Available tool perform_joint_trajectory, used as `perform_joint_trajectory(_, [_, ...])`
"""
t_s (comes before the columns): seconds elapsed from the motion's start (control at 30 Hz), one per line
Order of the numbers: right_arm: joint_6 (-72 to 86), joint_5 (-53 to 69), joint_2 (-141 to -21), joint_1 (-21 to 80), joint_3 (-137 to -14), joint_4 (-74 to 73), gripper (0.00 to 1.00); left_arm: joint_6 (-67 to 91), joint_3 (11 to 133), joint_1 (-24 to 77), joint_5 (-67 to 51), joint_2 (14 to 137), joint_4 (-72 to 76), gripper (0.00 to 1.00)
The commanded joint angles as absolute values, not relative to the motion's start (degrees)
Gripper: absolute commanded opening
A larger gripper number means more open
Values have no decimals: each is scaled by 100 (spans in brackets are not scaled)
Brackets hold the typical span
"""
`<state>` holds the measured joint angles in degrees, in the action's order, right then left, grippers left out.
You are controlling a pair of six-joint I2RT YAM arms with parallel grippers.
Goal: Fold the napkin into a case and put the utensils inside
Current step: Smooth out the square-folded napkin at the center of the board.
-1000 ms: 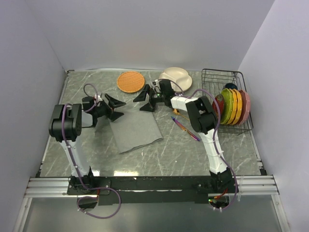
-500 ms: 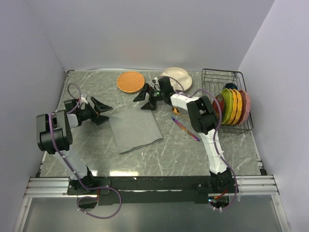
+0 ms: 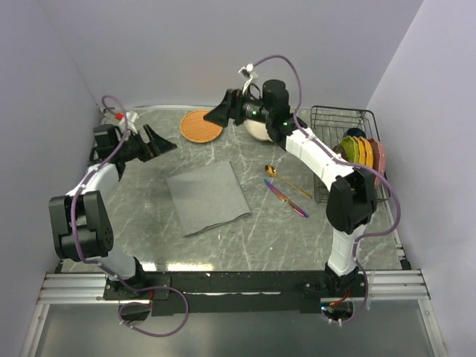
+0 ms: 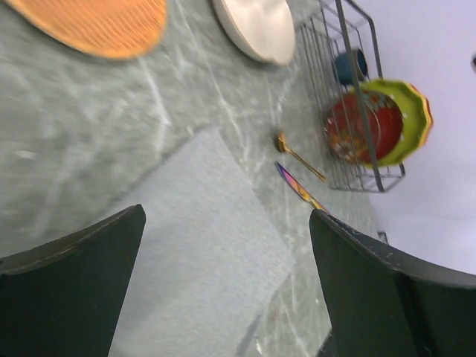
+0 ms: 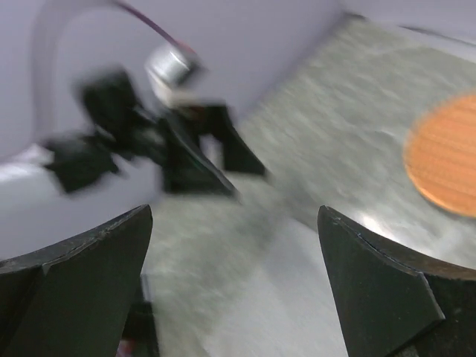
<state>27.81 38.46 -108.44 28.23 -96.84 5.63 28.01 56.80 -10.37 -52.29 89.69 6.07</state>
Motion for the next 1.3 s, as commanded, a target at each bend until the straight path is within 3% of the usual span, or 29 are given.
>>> perform_joint_trajectory(0.0, [5313, 5131, -12257, 2505, -10089, 1414, 100, 3883, 5292, -476, -5001, 9105, 1824, 99])
perform_joint_trajectory(0.1, [6836, 4923, -12331, 2549, -9302, 2827, 100, 4805, 4984, -133, -4904, 9351, 2703, 99])
perform_joint_trajectory(0.27, [7136, 4728, -12665, 2654, -9141, 2742, 100, 5782, 4746, 140, -4790, 9975, 3436, 99])
perform_joint_trajectory(0.57, [6980, 4922, -13210, 2628, -8614, 2566, 100, 5880, 4843, 193, -4764, 10986, 3490, 99])
perform_joint_trajectory(1.0, [5467, 5009, -13377, 2145, -8877, 616, 100, 5572, 4931, 18, -4693, 11417, 2918, 99])
perform_joint_trajectory(1.13, [5528, 5466, -12877, 2285, -8719, 1317, 100, 5528, 4948, 18, -4720, 11408, 2909, 99])
perform_joint_trajectory(1.27, [6641, 5608, -12429, 2635, -8228, 2521, 100, 5554, 4922, 18, -4685, 11364, 2970, 99])
